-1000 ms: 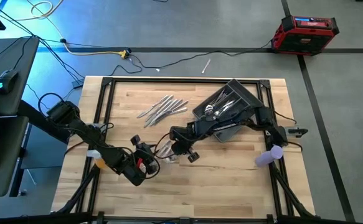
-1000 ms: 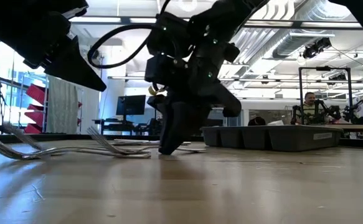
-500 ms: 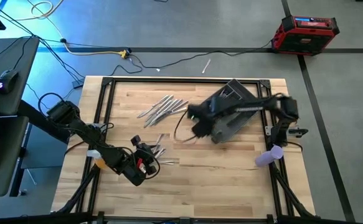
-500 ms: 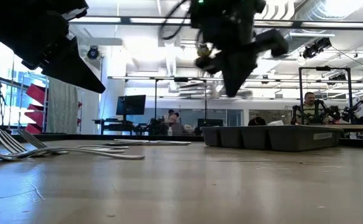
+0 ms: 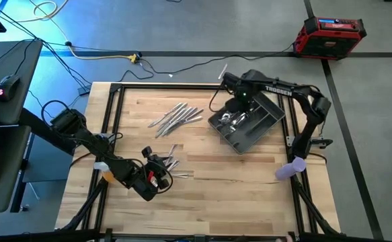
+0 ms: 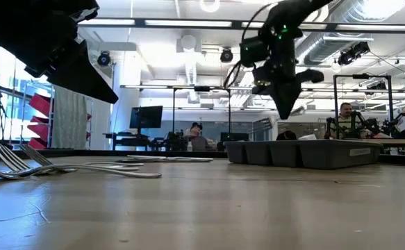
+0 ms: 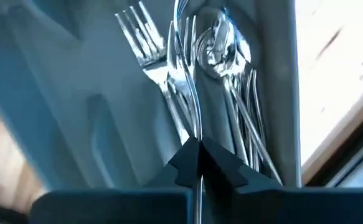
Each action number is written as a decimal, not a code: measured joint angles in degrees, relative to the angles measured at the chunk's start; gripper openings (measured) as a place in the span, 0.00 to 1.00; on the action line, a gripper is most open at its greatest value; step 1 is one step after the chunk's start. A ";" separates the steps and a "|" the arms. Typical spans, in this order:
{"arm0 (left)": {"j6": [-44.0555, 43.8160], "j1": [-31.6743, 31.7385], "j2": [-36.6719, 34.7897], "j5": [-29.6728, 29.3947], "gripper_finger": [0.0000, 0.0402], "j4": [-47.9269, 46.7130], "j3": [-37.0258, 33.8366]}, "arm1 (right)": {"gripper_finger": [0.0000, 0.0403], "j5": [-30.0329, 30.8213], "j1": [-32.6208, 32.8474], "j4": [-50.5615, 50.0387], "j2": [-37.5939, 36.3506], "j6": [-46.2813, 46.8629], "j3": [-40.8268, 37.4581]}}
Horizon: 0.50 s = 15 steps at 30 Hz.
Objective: Sort silverware
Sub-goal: Put the fork in the silverware tray
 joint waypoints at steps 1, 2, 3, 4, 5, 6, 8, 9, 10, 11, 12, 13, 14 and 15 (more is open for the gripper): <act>0.01 0.00 0.00 -0.01 0.26 0.02 0.00 | 0.00 0.13 -0.51 0.14 0.00 -0.94 -1.06; 0.00 0.00 0.00 -0.04 0.26 0.02 0.00 | 0.00 0.14 -1.07 0.10 0.00 -1.89 -2.15; -0.01 0.00 0.00 -0.08 0.26 0.02 0.00 | 0.00 0.15 -1.51 0.16 0.00 -2.71 -3.29; 0.01 0.00 0.00 -0.14 0.26 0.00 0.00 | 0.00 0.18 -1.81 0.71 0.00 -3.26 -4.47; 0.01 0.00 0.00 -0.17 0.26 0.00 0.00 | 0.00 0.58 -2.05 1.54 0.00 -3.79 -5.71; 0.01 0.00 0.00 -0.20 0.26 0.02 0.00 | 0.00 1.85 -2.18 2.47 0.00 -4.09 -6.83; 0.03 0.00 0.00 -0.77 0.26 -0.02 0.00 | 0.00 5.13 -2.36 4.54 0.00 -3.64 -8.46; 0.03 0.00 0.00 -1.22 0.26 0.00 0.00 | 0.00 5.73 -2.46 5.35 0.00 -3.32 -8.82; 0.03 0.00 0.00 -1.35 0.26 0.00 0.00 | 0.00 5.91 -2.50 5.71 0.00 -3.19 -8.96; 0.03 0.05 0.00 -1.34 0.26 -0.02 0.00 | 0.00 5.89 -2.55 5.82 0.00 -3.12 -8.99; 0.03 0.08 0.00 -1.37 0.26 -0.04 0.00 | 0.00 5.93 -2.56 6.07 0.00 -2.75 -8.99; 0.03 0.09 0.00 -1.39 0.26 -0.02 0.00 | 0.00 6.24 -2.56 6.72 0.00 -1.80 -9.01; 0.03 0.09 0.00 -1.42 0.26 -0.04 0.00 | 0.01 6.76 -2.58 7.47 -0.05 -1.05 -8.99; 0.03 0.09 0.00 -1.42 0.26 -0.04 0.00 | 0.02 7.26 -2.61 7.51 -0.09 -0.74 -8.81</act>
